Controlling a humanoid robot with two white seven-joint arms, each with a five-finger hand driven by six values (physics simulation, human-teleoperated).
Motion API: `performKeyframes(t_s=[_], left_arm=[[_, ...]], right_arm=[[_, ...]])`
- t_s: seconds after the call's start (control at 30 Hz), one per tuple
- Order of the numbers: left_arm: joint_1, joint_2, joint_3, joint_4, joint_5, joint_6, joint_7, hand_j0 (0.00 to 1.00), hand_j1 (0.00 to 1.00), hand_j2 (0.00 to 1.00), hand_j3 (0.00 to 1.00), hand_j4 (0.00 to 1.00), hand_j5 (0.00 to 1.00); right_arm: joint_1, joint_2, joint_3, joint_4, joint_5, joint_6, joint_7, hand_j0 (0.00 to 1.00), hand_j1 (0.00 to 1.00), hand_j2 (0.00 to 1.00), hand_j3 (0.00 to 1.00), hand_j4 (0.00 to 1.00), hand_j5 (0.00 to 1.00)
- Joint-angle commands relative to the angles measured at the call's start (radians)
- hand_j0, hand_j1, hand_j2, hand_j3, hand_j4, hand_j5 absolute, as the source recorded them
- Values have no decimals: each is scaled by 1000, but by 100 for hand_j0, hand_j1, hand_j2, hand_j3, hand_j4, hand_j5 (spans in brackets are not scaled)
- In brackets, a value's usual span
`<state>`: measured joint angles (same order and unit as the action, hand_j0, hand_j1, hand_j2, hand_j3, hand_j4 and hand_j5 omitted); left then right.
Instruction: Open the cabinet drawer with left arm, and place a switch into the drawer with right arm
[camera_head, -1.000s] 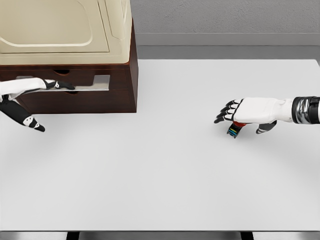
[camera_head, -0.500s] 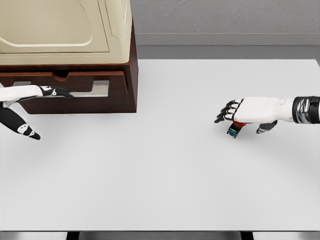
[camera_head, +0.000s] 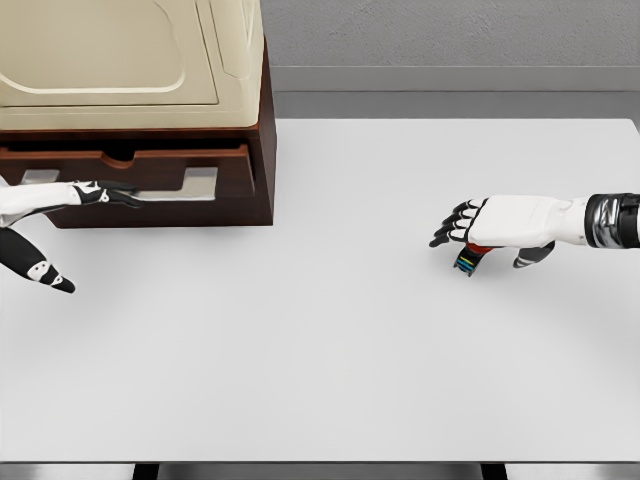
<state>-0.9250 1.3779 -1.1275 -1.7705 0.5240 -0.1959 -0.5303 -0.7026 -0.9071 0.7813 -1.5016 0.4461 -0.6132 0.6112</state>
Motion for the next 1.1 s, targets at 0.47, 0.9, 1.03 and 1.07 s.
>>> performKeyframes(t_s=[0.47, 0.9, 1.03, 1.07], left_arm=[[0, 64, -78, 8, -52, -111, -10, 100, 100, 100, 100, 100, 100], [0, 112, -121, 8, -52, -200, -10, 100, 100, 100, 100, 100, 100], [0, 121, -124, 8, -52, -214, -11, 100, 100, 100, 100, 100, 100], [2, 124, -124, 8, -52, -214, -11, 100, 100, 100, 100, 100, 100]], right_arm=[[0, -1, 6, 0, -4, 2, 0, 99, 99, 99, 99, 99, 99], [0, -1, 7, 0, -4, 2, 0, 88, 88, 88, 88, 88, 88], [0, -1, 7, 0, -4, 2, 0, 84, 84, 84, 84, 84, 84], [0, -1, 7, 0, -4, 2, 0, 83, 83, 83, 83, 83, 83]])
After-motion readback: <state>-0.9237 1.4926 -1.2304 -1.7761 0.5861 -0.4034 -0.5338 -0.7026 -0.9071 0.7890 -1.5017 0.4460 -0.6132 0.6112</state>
